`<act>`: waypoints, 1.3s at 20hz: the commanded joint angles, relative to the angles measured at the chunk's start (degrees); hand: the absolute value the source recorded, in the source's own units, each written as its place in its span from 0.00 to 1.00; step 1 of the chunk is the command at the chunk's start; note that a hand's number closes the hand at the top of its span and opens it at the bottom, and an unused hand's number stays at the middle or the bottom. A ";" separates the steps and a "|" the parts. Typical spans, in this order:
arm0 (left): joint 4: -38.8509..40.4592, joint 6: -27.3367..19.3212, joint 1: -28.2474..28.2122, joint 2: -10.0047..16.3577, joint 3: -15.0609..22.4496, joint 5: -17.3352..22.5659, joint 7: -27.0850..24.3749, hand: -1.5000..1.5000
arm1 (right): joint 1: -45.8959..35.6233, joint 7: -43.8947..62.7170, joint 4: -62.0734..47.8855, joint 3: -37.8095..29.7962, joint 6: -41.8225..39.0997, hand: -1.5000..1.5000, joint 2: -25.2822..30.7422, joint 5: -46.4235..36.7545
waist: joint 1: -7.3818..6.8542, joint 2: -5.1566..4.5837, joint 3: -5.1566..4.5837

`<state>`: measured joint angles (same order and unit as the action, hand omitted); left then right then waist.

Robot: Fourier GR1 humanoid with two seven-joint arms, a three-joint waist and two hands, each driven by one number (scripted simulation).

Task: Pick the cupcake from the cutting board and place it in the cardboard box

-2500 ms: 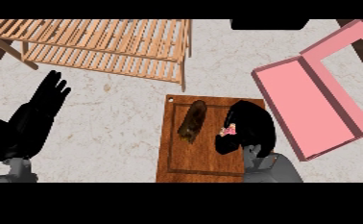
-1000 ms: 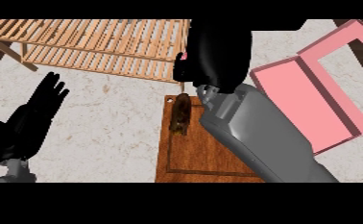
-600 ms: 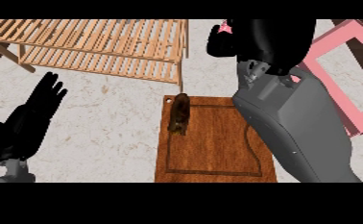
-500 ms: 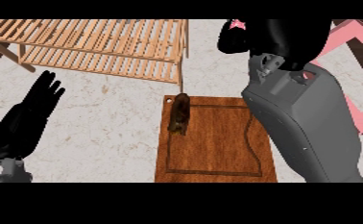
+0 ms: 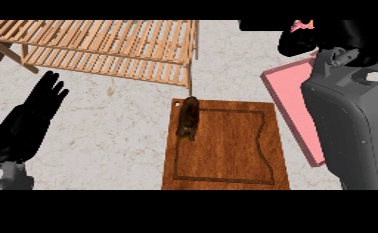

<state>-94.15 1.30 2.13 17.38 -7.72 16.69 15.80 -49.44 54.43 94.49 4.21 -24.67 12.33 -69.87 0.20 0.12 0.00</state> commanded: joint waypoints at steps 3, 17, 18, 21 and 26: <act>0.89 2.45 -0.71 0.15 -1.26 0.49 -1.57 0.50 | 9.46 -2.83 -3.05 -0.77 8.24 1.00 0.26 -2.62 | -0.48 -0.23 0.00; -3.43 0.86 -0.69 -1.07 -1.08 -0.65 3.10 0.50 | 23.67 -5.99 -5.98 -10.00 10.94 0.00 -3.69 7.08 | -0.34 -0.06 0.03; -1.27 0.40 1.89 -1.37 -1.56 -1.23 2.52 0.50 | 21.61 -7.85 -8.66 -9.87 12.10 0.00 -3.31 7.51 | -0.36 -0.14 0.01; 1.73 1.05 0.08 -4.18 0.39 -3.55 -2.86 0.50 | 21.44 -11.06 -6.35 -9.72 14.75 0.00 -4.46 9.87 | -0.23 -0.17 -0.01; -1.90 1.56 -3.07 -3.32 -0.13 -2.77 -0.94 0.50 | 23.49 -15.38 -1.28 -13.96 29.41 0.00 -6.77 11.48 | -0.47 -0.03 0.07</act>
<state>-94.96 3.06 0.88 14.94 -8.75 14.80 15.33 -25.63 40.42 90.37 -7.38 -3.39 7.98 -59.82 -0.08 0.00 0.05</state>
